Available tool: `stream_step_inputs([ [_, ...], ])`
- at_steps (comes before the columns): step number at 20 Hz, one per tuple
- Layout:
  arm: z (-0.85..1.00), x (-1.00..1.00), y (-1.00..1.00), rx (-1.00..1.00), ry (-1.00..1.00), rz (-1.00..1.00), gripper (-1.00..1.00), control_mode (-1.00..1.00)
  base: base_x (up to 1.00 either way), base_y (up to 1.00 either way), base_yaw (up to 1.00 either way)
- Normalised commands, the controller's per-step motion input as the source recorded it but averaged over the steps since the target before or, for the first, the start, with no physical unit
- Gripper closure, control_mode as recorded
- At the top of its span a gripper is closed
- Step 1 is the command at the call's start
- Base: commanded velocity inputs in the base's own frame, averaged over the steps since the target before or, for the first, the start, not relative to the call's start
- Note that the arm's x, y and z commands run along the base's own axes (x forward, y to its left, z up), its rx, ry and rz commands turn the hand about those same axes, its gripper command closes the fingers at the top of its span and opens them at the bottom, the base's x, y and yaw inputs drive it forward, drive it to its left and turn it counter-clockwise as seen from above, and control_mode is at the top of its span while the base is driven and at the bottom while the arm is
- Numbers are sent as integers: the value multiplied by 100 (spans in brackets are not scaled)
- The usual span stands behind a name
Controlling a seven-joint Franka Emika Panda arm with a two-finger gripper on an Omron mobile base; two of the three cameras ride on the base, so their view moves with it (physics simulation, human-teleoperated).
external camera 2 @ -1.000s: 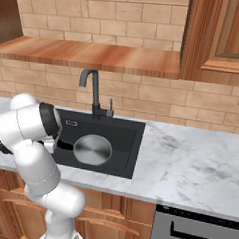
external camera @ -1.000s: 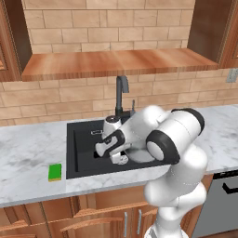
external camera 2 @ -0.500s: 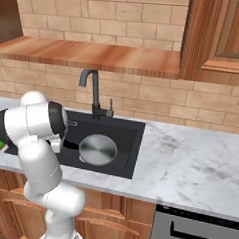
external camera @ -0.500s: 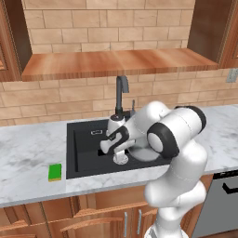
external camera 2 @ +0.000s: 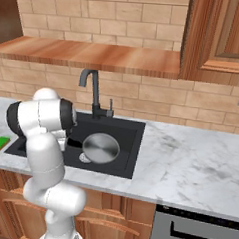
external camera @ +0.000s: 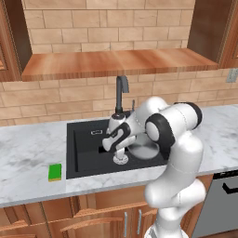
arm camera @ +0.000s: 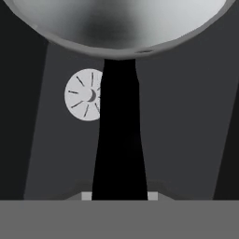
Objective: Pick the pan and sponge and place them into the sink. Then turn on the water.
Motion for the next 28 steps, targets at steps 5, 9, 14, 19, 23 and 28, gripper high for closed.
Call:
stream_step_inputs([
  [5,-15,34,0,3,0,0,100,-100,0,0,0],
  [9,-29,27,0,6,-3,0,100,-100,0,0,0],
  [14,-29,30,0,2,-2,0,100,-100,0,0,0],
  [19,-24,28,0,0,-3,0,100,-100,0,0,0],
  [23,-21,25,0,0,-6,0,100,-100,0,0,0],
  [28,-24,20,0,1,-6,0,100,-100,0,0,0],
])
